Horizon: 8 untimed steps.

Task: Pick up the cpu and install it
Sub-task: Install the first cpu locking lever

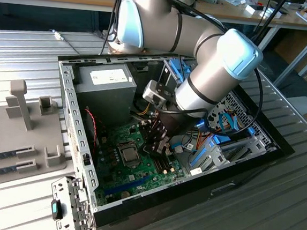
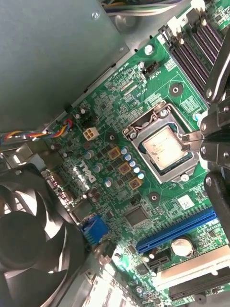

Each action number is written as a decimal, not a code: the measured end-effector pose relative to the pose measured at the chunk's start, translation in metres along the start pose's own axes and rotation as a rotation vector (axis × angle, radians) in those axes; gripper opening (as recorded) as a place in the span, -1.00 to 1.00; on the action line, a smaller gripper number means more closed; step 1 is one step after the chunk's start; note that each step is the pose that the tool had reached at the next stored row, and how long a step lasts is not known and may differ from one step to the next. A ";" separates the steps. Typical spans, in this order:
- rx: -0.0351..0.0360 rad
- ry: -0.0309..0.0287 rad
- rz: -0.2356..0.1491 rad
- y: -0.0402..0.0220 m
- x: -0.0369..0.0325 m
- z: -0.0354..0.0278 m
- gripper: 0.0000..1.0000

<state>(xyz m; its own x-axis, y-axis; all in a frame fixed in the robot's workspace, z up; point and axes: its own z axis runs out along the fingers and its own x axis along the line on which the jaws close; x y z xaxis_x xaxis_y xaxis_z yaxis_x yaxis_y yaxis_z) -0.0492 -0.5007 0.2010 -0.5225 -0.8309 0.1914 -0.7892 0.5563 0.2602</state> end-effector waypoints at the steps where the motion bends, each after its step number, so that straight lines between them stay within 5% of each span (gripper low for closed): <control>1: 0.0003 0.0011 -0.003 -0.0003 -0.0001 0.0009 -0.79; 8: 0.0089 0.0171 -0.055 -0.0055 -0.0030 0.0064 -0.79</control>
<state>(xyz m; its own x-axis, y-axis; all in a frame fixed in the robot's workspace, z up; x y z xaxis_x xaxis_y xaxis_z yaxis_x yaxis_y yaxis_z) -0.0454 -0.5014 0.1929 -0.4725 -0.8599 0.1931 -0.8196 0.5093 0.2624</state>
